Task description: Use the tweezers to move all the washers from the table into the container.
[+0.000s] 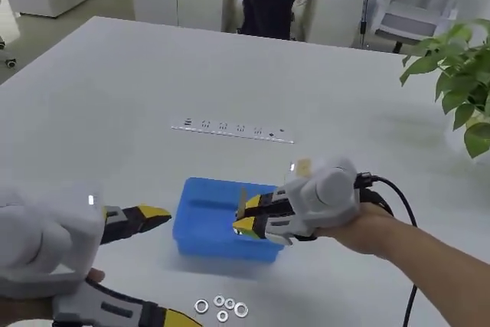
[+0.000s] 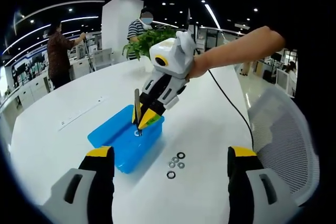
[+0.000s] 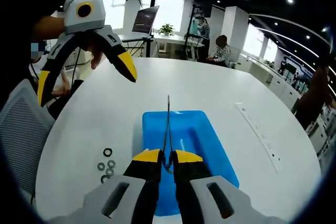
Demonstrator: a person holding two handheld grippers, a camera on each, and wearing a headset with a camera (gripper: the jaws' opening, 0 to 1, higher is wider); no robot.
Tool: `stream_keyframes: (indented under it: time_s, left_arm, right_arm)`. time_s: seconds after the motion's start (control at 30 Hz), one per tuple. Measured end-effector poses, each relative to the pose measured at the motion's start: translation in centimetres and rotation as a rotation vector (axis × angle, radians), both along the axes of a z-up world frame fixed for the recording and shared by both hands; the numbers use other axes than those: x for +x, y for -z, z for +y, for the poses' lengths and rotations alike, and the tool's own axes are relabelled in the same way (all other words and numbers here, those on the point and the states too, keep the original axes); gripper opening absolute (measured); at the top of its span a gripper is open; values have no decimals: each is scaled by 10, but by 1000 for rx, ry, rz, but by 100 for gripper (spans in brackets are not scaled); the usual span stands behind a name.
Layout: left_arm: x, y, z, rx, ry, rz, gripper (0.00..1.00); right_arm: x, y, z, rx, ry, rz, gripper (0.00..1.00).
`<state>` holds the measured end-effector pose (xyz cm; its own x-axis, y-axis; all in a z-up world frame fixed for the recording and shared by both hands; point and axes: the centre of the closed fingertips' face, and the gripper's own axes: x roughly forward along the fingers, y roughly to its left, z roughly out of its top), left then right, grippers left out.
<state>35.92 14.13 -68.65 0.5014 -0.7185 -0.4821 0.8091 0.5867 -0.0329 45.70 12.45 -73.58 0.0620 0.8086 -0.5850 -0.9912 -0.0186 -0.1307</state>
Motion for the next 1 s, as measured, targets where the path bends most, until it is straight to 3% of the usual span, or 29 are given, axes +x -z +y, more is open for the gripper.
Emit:
stream_keyframes:
  time_s: [0.3, 0.6, 1.0]
  left_arm:
    - [16, -1, -4, 10, 19, -2, 88]
    - [41, 1, -1, 56, 28, -15, 75]
    - [66, -1, -12, 49, 40, -32, 57]
  right_arm:
    - [7, 8, 1, -6, 15, 9, 10]
    - [6, 16, 0, -23, 23, 20, 10]
    - [10, 24, 0, -25, 35, 39, 10]
